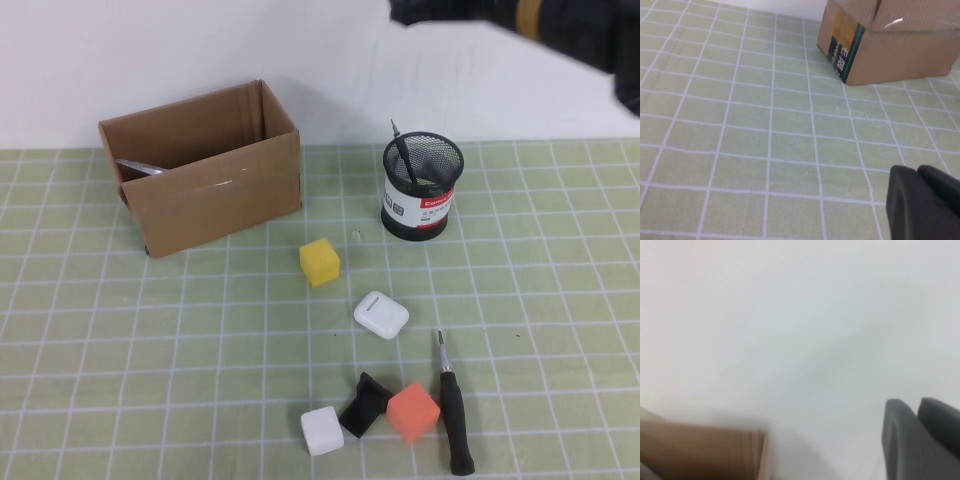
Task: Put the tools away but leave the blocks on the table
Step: Pick up the black Screwdriver from the table
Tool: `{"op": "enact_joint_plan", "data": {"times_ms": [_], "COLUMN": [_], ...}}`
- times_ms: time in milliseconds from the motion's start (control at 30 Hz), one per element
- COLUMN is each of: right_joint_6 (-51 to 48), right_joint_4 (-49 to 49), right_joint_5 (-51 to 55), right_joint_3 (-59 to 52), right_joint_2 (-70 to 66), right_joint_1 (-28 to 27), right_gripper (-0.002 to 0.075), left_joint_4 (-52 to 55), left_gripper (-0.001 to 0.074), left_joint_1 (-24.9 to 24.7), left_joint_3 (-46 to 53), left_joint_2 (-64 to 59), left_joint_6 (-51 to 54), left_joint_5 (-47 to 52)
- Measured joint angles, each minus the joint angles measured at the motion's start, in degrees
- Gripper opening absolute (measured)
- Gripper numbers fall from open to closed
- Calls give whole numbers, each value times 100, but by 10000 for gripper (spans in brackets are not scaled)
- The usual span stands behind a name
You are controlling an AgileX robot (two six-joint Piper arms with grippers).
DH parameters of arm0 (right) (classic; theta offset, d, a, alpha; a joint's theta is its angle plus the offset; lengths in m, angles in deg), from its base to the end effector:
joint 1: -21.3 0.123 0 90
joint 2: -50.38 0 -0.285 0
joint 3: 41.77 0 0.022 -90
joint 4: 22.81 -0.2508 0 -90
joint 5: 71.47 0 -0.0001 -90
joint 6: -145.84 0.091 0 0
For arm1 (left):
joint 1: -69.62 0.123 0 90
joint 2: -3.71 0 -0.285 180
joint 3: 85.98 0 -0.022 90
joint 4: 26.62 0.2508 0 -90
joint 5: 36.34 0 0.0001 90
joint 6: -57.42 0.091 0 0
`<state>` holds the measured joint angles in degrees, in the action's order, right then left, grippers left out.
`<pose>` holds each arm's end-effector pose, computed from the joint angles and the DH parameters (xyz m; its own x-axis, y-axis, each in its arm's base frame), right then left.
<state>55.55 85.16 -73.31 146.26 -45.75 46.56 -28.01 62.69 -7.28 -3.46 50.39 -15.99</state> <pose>0.3347 0.1609 0.4388 0.1623 -0.2699 -0.9491 -0.4247 0.8491 -0.3141 0.0527 -0.0072 0.1731 -0.2929 -0.1104 -0.9497 0.0872 0.9861 -0.1415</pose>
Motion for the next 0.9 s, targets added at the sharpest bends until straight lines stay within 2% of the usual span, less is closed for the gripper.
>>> {"op": "enact_joint_plan", "data": {"times_ms": [133, 200, 333, 433, 533, 600, 667, 900], "right_joint_6": [-1307, -2515, -5275, -6487, -7833, -8309, -8377, -7666], "right_joint_4": [-105, -739, -3845, -6741, -8975, -9856, -10479, -10924], "right_joint_5": [1343, 2492, 4096, 4528, 4417, 4597, 4740, 4385], "right_joint_3": [0, 0, 0, -31, -441, -815, -1211, -2390], "right_joint_2": [193, 207, 207, 169, 201, 222, 236, 236], "right_joint_1": [0, 0, -82, -457, -651, -581, -365, 584], "right_gripper": [-6, -6, -6, -6, -6, -6, -6, -6], "left_joint_4": [0, 0, 0, 0, 0, 0, 0, 0], "left_gripper": [-4, -4, -4, -4, -4, -4, -4, -4], "left_joint_1": [-13, -13, -13, -13, -13, -13, -13, -13], "left_joint_3": [0, 0, 0, 0, 0, 0, 0, 0], "left_joint_2": [0, 0, 0, 0, 0, 0, 0, 0], "left_joint_6": [0, 0, 0, 0, 0, 0, 0, 0], "left_joint_5": [0, 0, 0, 0, 0, 0, 0, 0]}}
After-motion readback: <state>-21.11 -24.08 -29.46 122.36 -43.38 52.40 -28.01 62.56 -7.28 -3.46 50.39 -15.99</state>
